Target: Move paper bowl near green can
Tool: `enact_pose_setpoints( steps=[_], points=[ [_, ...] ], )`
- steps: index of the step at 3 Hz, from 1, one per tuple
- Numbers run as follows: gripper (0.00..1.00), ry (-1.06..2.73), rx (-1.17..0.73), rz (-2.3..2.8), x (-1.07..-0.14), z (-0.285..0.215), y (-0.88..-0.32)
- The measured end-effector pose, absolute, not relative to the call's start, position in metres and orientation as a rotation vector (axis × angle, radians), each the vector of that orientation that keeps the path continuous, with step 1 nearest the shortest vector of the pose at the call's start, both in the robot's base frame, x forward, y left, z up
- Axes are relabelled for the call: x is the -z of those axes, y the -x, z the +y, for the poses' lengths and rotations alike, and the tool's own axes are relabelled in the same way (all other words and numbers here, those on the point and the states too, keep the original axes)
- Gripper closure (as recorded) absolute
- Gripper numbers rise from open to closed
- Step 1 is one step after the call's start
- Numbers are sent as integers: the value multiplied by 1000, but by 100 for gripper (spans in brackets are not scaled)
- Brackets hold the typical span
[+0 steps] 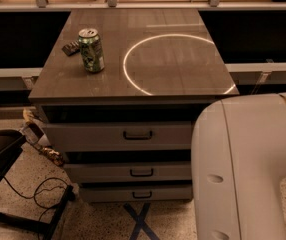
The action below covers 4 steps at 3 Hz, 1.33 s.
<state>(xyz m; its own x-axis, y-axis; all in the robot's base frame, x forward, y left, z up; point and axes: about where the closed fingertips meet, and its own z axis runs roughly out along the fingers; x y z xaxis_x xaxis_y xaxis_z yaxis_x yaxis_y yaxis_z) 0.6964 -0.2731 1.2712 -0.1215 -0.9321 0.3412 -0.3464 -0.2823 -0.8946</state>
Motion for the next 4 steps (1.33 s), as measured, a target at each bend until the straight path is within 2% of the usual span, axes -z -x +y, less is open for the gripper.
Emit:
enact_pose_setpoints(
  steps=[4],
  points=[
    [100, 1591, 1613, 1396, -1321, -292, -669]
  ],
)
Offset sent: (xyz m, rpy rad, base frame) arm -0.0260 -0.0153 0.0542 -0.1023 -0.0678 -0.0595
